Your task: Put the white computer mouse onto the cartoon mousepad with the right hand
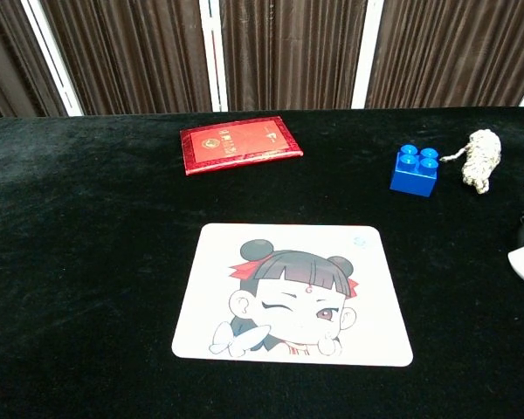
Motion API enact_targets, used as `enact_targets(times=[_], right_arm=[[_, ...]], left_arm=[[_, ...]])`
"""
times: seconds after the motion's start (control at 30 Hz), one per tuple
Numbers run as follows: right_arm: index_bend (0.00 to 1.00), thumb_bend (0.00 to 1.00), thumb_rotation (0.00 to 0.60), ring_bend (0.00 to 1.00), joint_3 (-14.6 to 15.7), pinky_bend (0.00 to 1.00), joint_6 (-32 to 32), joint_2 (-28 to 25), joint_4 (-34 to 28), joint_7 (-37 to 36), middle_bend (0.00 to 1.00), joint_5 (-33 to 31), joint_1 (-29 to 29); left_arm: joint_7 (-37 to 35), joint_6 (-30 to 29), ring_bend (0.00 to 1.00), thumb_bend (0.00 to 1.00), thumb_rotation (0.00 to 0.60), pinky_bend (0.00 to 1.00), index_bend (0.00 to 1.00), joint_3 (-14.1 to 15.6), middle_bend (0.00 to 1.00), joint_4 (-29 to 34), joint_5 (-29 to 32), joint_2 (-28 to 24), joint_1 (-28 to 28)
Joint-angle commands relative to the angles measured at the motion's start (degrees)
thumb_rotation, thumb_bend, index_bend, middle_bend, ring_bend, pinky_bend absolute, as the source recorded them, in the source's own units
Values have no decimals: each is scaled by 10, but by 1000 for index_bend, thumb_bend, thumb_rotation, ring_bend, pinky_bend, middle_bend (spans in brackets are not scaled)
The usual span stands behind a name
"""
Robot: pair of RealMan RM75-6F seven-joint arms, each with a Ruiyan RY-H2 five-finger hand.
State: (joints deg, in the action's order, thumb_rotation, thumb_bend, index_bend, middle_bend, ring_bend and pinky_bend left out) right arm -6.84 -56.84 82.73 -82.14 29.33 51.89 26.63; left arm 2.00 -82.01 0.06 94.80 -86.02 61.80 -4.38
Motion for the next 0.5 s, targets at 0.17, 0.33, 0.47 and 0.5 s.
enact_targets(times=[0.17,0.33,0.47,0.5], right_arm=[[581,208,600,391,2,540,-19,15,22,-16,545,30,0],[606,208,600,412,3,565,-32,14,19,-31,567,63,0],[613,208,600,417,3,569,-47,8,4,-44,571,98,3],[613,208,600,417,3,570,-50,6,-1,-47,571,108,4]], left_arm=[[1,1,0,270,600,0,74,0,0,1,2,0,-1],[1,3,0,269,600,0,79,0,0,2,3,-1,-1],[2,3,0,270,600,0,80,0,0,3,4,-1,-2],[2,3,0,270,600,0,79,0,0,3,4,-1,-2]])
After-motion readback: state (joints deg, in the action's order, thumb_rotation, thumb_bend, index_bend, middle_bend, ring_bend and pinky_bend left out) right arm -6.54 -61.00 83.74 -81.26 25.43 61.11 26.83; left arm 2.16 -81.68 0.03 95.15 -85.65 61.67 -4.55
